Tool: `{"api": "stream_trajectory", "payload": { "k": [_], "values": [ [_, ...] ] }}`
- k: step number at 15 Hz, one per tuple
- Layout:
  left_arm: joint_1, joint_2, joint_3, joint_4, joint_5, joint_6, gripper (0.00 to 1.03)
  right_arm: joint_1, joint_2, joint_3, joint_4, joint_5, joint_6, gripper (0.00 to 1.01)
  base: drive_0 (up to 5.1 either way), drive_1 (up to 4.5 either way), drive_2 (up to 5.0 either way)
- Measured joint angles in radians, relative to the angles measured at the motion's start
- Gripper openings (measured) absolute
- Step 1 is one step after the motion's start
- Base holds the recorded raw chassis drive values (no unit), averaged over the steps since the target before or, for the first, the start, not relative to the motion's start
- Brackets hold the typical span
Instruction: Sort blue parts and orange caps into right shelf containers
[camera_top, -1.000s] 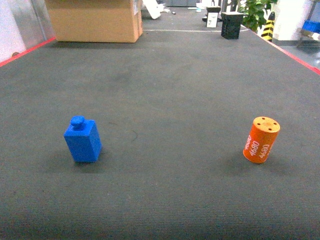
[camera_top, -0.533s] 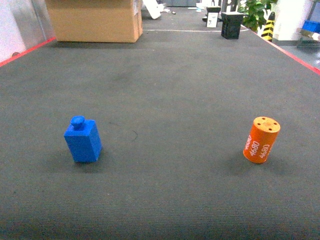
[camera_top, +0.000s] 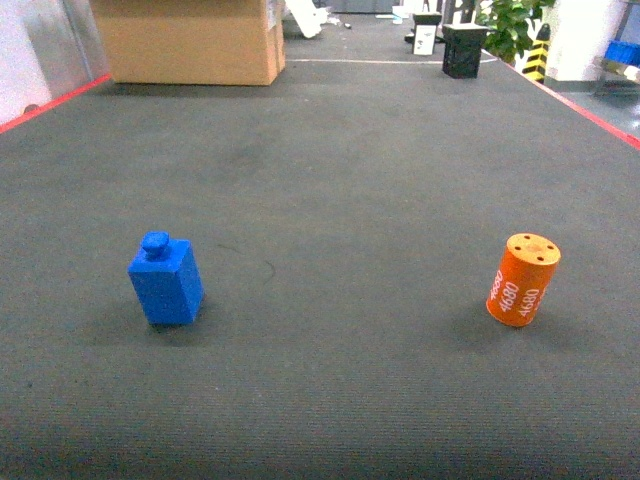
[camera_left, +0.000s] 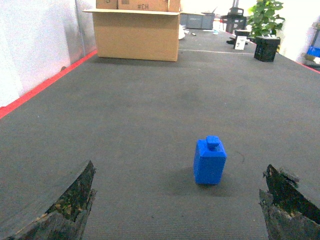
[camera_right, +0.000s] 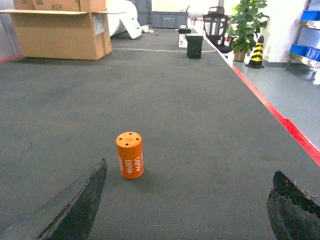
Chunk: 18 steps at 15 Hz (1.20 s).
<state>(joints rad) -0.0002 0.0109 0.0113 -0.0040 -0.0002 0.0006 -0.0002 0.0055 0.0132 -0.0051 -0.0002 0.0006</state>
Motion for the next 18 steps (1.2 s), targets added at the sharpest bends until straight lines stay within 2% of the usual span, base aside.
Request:
{"api": "stream_trajectory", "payload": {
  "k": [18],
  "values": [
    [0.000,0.000,0.000,0.000,0.000,0.000,0.98,0.000,0.000,0.000,0.000,0.000,0.000,0.98,0.0,0.00,0.0]
  ]
}}
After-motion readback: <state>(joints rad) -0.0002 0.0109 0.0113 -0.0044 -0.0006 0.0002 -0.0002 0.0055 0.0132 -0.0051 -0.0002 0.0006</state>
